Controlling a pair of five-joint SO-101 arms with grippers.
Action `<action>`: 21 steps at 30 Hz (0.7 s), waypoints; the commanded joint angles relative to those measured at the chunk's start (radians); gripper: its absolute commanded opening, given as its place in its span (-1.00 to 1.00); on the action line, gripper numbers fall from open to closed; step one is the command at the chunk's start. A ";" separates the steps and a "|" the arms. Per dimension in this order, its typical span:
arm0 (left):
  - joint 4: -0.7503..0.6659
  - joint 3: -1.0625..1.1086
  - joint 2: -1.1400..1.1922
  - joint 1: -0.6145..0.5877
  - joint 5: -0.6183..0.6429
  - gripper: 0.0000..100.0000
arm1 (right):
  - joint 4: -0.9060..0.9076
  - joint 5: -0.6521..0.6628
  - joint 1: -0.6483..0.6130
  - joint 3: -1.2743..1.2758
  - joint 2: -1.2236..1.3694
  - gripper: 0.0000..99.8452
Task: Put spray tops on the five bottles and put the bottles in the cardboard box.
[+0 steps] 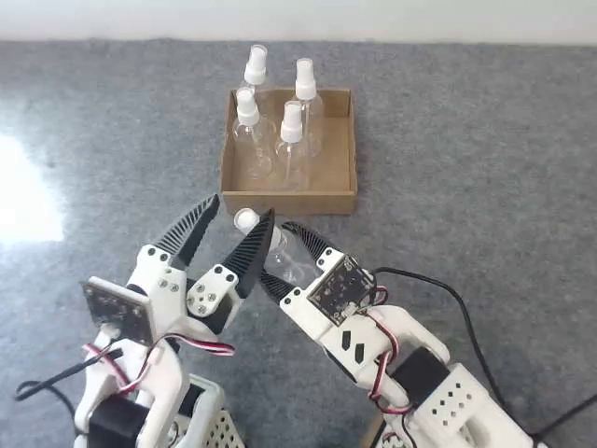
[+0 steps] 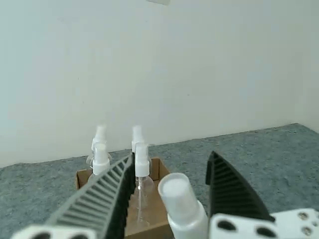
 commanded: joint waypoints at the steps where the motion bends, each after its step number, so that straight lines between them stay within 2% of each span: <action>1: -0.009 -0.028 -0.011 -0.008 -0.005 -0.57 | 0.002 0.009 -0.004 -0.015 -0.044 -0.97; 6: 0.057 -0.128 -0.011 -0.144 0.104 -0.57 | 0.002 0.012 -0.004 -0.014 -0.041 -0.97; 9: 0.068 -0.150 -0.011 -0.204 0.114 -0.57 | 0.002 0.011 -0.004 -0.014 -0.041 -0.97; 14: 0.063 -0.134 -0.006 -0.210 0.110 -0.57 | 0.002 0.009 -0.004 -0.014 -0.044 -0.97; 21: -0.071 -0.010 -0.005 -0.209 0.071 -0.57 | 0.002 0.009 -0.004 -0.014 -0.044 -0.97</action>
